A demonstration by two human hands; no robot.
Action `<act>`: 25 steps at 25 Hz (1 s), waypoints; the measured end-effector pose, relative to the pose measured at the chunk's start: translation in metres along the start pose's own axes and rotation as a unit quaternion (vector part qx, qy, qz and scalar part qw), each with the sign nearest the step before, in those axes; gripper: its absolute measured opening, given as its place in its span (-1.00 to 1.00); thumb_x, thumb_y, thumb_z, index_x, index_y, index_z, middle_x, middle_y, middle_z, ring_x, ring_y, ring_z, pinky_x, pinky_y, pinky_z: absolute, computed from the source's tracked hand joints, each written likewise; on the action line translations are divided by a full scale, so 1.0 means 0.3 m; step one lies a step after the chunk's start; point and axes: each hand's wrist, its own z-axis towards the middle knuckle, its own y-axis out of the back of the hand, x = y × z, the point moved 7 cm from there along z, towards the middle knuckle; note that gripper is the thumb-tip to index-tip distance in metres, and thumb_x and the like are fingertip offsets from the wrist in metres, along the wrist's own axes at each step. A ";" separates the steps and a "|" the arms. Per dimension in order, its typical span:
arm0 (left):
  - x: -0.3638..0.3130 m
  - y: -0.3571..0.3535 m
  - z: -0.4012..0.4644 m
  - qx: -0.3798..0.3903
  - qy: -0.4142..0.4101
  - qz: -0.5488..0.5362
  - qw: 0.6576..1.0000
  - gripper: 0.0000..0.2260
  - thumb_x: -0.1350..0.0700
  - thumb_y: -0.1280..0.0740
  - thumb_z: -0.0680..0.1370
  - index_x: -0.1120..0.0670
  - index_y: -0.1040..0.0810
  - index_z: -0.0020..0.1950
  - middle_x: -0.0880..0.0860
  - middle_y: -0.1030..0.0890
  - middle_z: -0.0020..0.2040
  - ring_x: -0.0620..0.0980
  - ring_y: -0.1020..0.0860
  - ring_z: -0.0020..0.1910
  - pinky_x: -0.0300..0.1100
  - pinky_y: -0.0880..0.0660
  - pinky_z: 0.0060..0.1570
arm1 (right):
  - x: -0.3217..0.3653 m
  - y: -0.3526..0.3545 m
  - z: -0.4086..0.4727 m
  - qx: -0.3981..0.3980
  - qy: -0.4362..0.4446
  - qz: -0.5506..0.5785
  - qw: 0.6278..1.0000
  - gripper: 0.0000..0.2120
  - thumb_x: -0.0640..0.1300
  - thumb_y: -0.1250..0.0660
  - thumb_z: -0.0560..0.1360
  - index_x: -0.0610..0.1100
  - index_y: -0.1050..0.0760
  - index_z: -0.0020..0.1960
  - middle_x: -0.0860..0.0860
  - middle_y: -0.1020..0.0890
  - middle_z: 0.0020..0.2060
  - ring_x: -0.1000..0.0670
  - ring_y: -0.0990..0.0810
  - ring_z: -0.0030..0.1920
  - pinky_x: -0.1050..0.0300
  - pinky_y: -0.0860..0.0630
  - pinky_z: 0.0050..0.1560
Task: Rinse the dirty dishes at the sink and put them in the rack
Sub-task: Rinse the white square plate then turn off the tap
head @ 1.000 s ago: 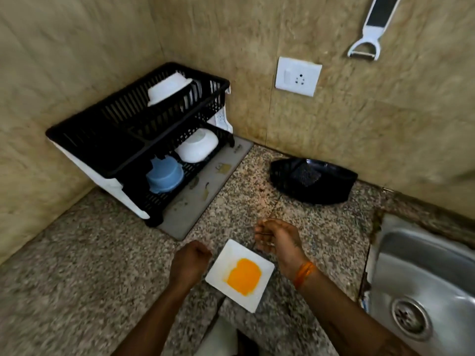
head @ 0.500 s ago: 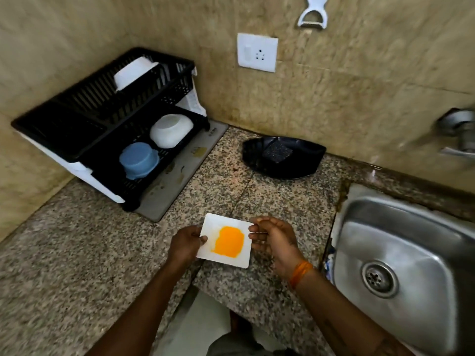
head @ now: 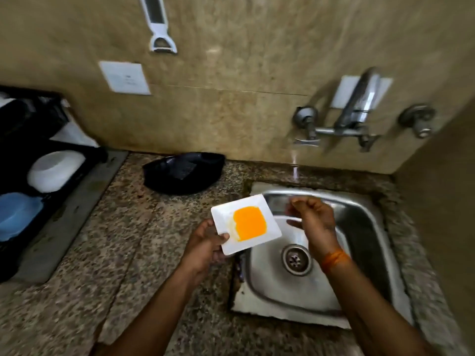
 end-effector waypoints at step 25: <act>-0.023 -0.719 0.325 0.137 0.023 -0.014 0.990 -0.59 0.38 -0.39 0.55 0.05 -0.58 0.34 0.19 -0.71 0.18 0.23 -0.73 0.01 0.17 -0.68 0.00 | 0.036 0.256 0.199 0.097 0.253 -0.587 0.762 -0.25 0.40 0.09 0.61 -0.06 -0.41 0.52 -0.10 -0.45 0.50 -0.10 -0.38 0.53 -0.12 -0.21 0.58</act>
